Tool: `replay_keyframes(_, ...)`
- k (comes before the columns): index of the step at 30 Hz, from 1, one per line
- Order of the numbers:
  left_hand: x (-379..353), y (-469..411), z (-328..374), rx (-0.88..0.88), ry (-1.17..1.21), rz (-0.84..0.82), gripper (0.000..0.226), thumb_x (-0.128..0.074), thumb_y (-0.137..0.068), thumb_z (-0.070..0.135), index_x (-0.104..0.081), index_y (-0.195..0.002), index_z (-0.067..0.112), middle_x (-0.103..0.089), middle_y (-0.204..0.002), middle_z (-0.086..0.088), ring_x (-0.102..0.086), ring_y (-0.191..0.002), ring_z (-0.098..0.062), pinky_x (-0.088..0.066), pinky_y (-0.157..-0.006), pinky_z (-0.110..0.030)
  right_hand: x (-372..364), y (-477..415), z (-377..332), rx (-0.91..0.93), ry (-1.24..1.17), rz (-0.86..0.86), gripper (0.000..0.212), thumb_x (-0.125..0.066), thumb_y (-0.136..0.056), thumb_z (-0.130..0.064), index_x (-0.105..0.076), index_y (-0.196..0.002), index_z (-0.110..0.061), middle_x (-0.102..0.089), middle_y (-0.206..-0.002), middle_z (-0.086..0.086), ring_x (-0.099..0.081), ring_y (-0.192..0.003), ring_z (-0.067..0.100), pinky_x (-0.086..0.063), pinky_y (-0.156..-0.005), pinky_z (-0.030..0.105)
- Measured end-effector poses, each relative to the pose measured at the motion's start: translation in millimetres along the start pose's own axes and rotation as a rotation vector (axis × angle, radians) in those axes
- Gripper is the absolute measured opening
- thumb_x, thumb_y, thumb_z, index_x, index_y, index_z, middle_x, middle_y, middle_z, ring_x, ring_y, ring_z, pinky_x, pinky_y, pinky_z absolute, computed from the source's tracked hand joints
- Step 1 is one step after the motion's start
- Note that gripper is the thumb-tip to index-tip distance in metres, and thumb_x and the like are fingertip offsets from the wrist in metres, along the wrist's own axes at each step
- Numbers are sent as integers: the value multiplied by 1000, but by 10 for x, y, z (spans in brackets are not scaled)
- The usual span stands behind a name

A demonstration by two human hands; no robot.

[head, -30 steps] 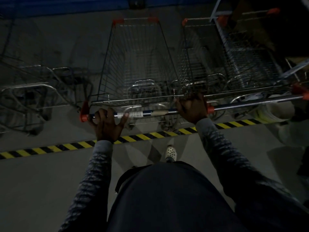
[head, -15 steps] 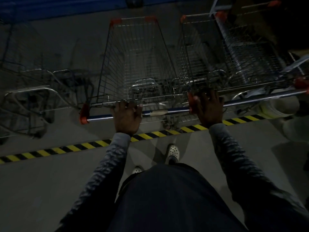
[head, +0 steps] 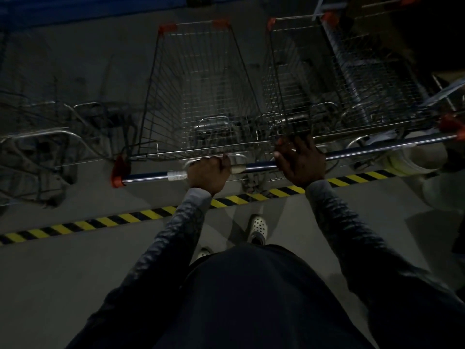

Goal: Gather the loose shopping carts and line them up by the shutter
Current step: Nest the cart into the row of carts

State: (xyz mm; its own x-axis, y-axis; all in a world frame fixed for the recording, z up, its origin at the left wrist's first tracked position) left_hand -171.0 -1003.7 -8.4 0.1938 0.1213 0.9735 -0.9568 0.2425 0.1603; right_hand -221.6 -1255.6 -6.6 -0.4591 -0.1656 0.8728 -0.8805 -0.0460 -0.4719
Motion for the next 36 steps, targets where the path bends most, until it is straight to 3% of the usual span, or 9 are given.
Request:
replay_keyframes(3,58,-43,-381,106,24,36,59,-30,-99,56,-73,-101,16,-72,-103,-13,-66,-100,-35,-46,-81,-37,-36,11,7,-16,20,6,27,-58,-100,-44,-75,-114,-28,-67,-114,2,-55,-111,31,-42,-65,33)
replay_keyframes(5,102,-9,-796,214,17,76,63,-27,-96,55,-73,-102,11,-71,-103,-20,-66,-99,-39,-48,-85,-41,-70,26,15,-22,35,22,30,-55,-102,-43,-75,-116,-25,-70,-108,3,-57,-110,31,-42,-67,34)
replay_keyframes(7,167,62,-1090,104,-144,199,49,-36,-94,37,-74,-96,7,-69,-85,-26,-68,-77,-43,-53,-72,-45,-96,21,3,-18,23,34,32,-52,-103,-40,-76,-114,-22,-71,-102,3,-59,-108,32,-43,-72,38)
replay_keyframes(9,90,134,-1334,68,-326,142,34,-42,-87,21,-73,-93,8,-62,-65,-23,-62,-54,-36,-53,-54,-43,-128,24,-18,-19,22,47,32,-50,-103,-37,-76,-110,-19,-72,-100,2,-60,-108,33,-43,-82,44)
replay_keyframes(11,-25,93,-1451,58,-332,147,28,-43,-85,15,-67,-95,7,-60,-64,-25,-61,-53,-35,-52,-54,-43,-146,30,-35,-28,37,66,30,-52,-102,-34,-76,-111,-19,-73,-100,3,-59,-109,32,-42,-87,48)
replay_keyframes(16,-56,117,-1339,-57,-440,500,11,-52,-82,10,-57,-92,11,-56,-60,-19,-57,-50,-28,-48,-52,-34,-122,13,-43,-3,22,90,34,-47,-103,-31,-76,-111,-15,-71,-90,8,-55,-104,32,-43,-84,46)
replay_keyframes(21,-79,188,-1279,-145,-534,499,20,-50,-78,14,-70,-81,14,-55,-56,-16,-57,-47,-26,-46,-52,-31,-91,14,-40,-7,-2,98,33,-47,-103,-31,-76,-111,-16,-70,-86,10,-59,-100,34,-43,-80,43)
replay_keyframes(28,-88,274,-1276,-217,-464,486,28,-47,-82,20,-74,-82,15,-57,-57,-15,-55,-43,-25,-44,-54,-30,-33,7,-67,11,-8,99,26,-56,-99,-25,-77,-109,-13,-71,-84,9,-63,-100,36,-46,-72,40)
replay_keyframes(36,-54,355,-1224,-200,-353,480,23,-44,-81,26,-63,-90,15,-54,-54,-17,-54,-41,-27,-46,-53,-35,-25,-3,-53,5,-38,97,29,-54,-100,-26,-77,-108,-10,-71,-83,11,-64,-95,36,-49,-71,41)
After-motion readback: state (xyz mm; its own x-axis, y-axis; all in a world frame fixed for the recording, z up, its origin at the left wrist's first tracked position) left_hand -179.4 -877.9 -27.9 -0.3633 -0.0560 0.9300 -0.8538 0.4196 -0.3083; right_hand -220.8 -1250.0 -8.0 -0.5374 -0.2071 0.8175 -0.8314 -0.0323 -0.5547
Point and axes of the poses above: each hand's wrist, its own y-axis away from the middle knuckle, its own x-axis out of the back of the hand, z = x × y, the point moved 4 cm from there along -y, towards the middle knuckle
